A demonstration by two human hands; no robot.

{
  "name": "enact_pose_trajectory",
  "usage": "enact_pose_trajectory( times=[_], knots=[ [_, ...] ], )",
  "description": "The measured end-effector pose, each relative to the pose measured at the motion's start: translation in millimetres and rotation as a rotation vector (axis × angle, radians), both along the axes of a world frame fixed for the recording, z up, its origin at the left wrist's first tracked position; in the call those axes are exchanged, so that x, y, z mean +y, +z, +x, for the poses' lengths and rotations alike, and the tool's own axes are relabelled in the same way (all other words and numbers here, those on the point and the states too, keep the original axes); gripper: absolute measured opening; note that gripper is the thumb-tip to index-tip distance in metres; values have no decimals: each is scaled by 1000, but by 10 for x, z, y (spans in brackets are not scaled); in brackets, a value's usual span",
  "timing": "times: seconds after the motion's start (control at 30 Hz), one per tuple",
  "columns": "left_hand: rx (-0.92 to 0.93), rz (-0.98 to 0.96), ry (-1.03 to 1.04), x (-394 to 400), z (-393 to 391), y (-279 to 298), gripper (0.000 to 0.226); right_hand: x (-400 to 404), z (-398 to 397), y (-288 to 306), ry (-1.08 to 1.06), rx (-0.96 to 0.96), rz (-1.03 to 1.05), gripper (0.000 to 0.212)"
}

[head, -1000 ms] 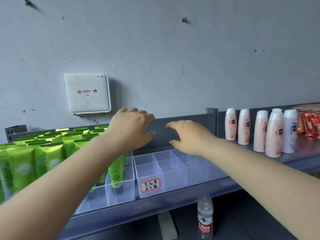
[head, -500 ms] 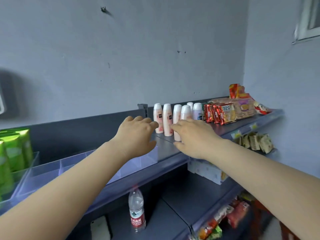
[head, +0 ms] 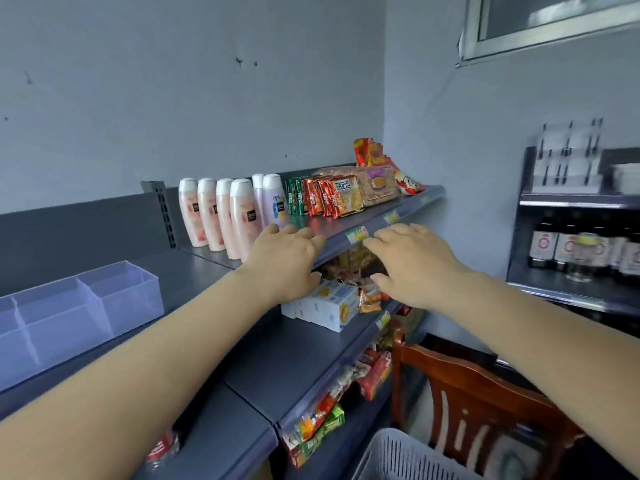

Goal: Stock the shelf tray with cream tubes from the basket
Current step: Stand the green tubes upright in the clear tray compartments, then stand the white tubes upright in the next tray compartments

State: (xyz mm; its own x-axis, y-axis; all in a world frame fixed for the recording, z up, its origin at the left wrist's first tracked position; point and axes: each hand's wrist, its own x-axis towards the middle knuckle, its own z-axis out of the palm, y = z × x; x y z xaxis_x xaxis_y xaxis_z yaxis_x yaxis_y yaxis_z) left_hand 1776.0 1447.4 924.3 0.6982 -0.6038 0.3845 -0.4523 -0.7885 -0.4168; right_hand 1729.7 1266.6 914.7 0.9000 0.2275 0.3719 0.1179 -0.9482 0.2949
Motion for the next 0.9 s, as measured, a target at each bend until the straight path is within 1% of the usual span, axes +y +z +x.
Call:
enact_pose_trajectory(
  times=[0.27, 0.43, 0.5, 0.6, 0.73, 0.9],
  knots=[
    [117, 59, -145, -680, 281, -579, 53, -575, -7, -579, -139, 103, 34, 53],
    [251, 118, -236, -1051, 563, -1109, 55, -827, 121, -1119, -261, 247, 79, 54],
    [270, 123, -264, -1123, 652, -1292, 56, -892, 146, -1295, -278, 268, 98, 53],
    [348, 143, -335, -1286, 841, -1736, 53, -992, 208, -1719, -344, 373, 139, 54],
    [535, 181, -389, -1489, 1010, -2469, 50, -1083, 270, -2452, -457, 504, 224, 54],
    [729, 302, -427, -1602, 1171, -3464, 46, -1151, 239, -3410, -534, 675, 325, 52]
  ],
)
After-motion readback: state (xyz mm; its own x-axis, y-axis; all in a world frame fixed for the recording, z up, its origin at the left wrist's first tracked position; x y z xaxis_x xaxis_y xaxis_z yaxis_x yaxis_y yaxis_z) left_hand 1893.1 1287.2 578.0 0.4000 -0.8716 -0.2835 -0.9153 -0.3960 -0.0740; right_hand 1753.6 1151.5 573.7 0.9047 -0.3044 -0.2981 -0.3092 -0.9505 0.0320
